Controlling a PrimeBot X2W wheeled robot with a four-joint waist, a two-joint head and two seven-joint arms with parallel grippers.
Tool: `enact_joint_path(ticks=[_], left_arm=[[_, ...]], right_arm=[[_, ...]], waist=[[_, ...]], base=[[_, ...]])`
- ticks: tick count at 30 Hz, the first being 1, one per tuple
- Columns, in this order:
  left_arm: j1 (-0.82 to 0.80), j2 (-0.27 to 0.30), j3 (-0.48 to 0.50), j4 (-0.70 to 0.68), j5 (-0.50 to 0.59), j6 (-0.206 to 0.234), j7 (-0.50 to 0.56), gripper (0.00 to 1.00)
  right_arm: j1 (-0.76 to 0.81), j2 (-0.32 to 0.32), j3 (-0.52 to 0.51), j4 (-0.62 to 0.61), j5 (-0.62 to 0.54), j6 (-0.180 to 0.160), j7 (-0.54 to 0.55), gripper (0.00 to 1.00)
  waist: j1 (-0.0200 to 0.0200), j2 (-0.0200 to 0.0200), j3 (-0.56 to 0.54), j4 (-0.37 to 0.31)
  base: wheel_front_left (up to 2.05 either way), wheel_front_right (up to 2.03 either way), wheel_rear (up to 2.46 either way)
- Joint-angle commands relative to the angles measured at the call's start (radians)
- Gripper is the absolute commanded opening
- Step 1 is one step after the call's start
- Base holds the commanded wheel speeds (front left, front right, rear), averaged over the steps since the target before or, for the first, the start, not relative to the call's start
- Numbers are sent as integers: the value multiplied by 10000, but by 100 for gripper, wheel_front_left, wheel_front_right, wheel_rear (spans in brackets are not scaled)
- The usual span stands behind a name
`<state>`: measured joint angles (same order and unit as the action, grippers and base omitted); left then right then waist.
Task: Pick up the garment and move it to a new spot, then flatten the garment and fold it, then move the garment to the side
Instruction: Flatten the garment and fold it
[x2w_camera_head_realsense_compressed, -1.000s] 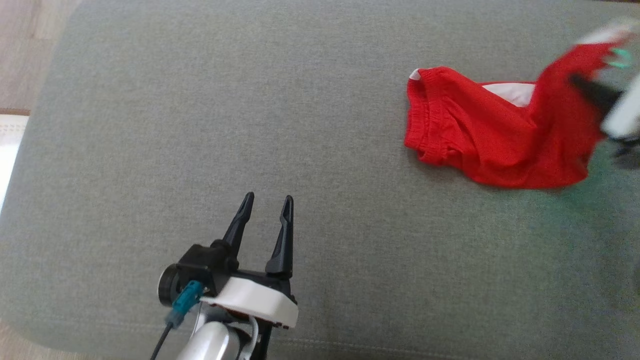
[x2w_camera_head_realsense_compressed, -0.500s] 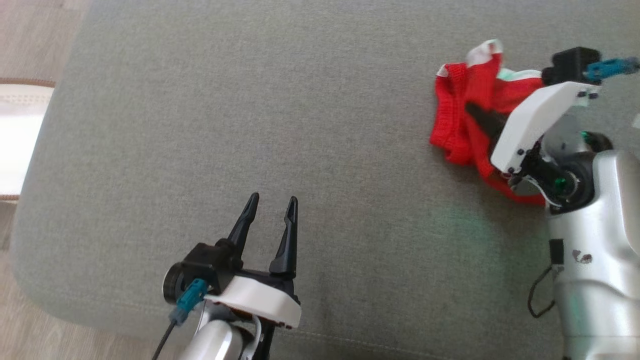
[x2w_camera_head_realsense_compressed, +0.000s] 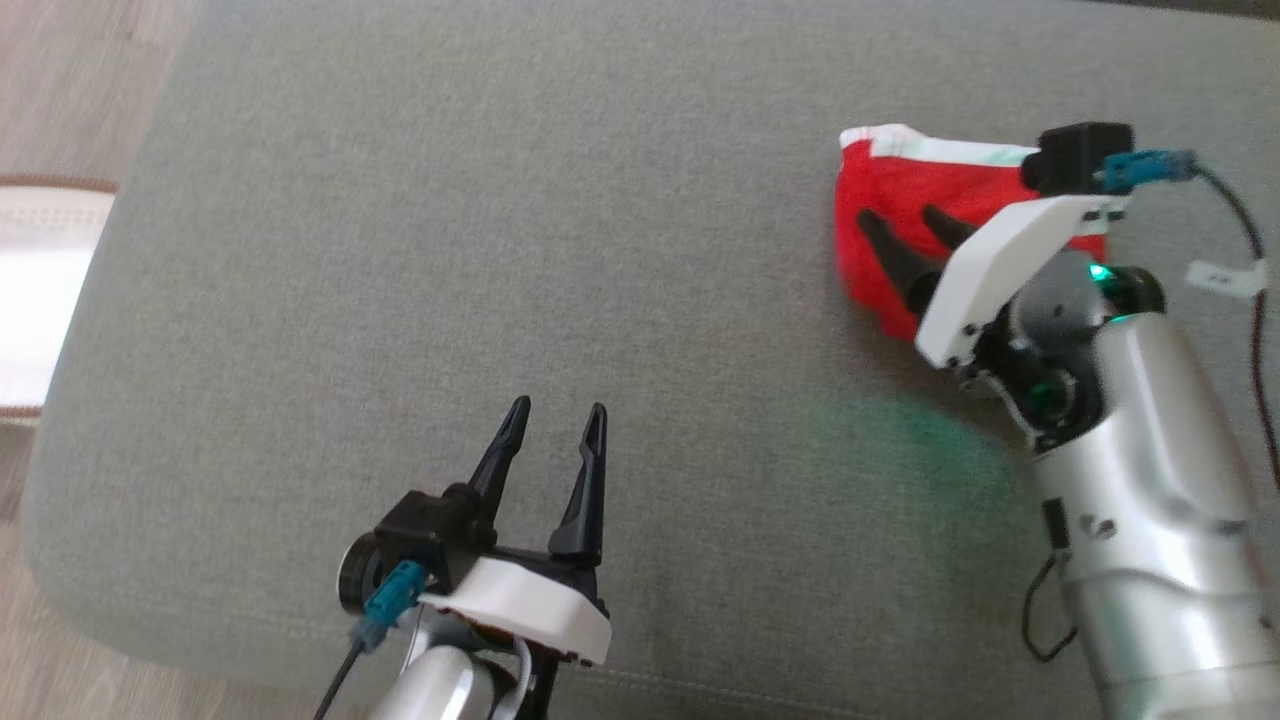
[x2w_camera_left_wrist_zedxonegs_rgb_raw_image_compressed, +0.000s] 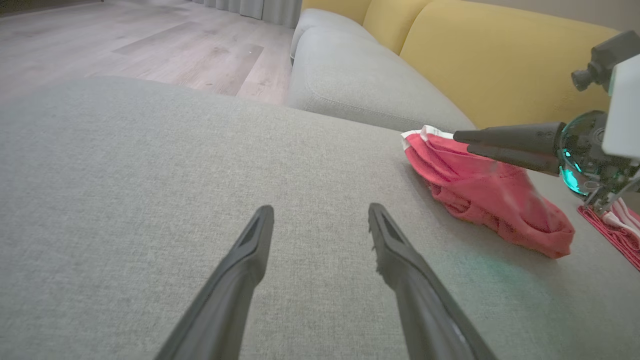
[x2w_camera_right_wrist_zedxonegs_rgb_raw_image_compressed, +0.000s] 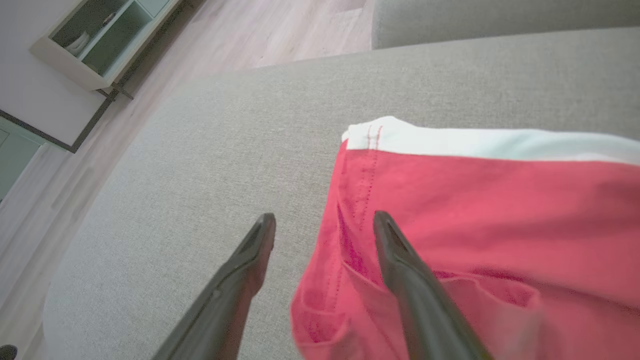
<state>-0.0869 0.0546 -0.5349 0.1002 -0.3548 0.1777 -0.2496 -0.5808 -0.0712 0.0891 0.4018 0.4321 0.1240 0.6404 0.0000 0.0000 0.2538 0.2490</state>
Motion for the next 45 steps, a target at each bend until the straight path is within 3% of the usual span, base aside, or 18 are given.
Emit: enact_joint_path(ticks=[1,7,11,19,22,27,28,30,33,45], left_arm=[[-152,-42,359,-228,-67,60,-122,100],[141,-42,546,-170,-66,61,-122,100],[464,-42,833,-222,37,74,-122,100],[1186,-43,1495,-438,616,-43,-122,100],[1581,-43,1854,-577,1014,-67,-122,100],[1905,-43,2107,-726,1361,-171,-122,100],[1927,-43,2136,-756,1398,-194,-122,100],[1913,-43,2172,-819,1459,-223,-122,100],[1759,-43,2198,-989,1448,-199,-122,100],[826,-43,1827,-1096,1382,-215,-122,100]], right_arm=[[55,208,621,-380,134,67,-528,100],[973,209,1703,-1039,535,67,-1610,100],[1811,106,1848,-2083,-402,67,-2747,100],[4114,-679,409,-3326,-2271,67,-5420,100],[5044,-1008,-319,-3108,-2791,67,-6663,100],[5296,-1001,-794,-2462,-2968,67,-7415,100],[5217,-1000,-833,-2372,-2948,67,-7462,95],[4979,-1035,-912,-2215,-2899,67,-7478,64],[4396,-1201,-878,-1946,-2723,67,-7344,0],[1721,-2047,-119,864,-2775,67,-6848,0]], waist=[[0,0,-231,-156],[0,0,-793,-432],[0,0,-1241,-705],[0,0,-2111,-1028],[0,0,-2376,-1129],[0,0,-2403,-1095],[0,0,-2377,-1064],[0,0,-2264,-956],[0,0,-1921,-759],[0,0,-527,228]], base=[[0,0,0],[0,0,0],[0,0,0],[0,0,0],[0,0,0],[0,0,0],[0,0,0],[0,0,0],[0,0,0],[0,0,0]])
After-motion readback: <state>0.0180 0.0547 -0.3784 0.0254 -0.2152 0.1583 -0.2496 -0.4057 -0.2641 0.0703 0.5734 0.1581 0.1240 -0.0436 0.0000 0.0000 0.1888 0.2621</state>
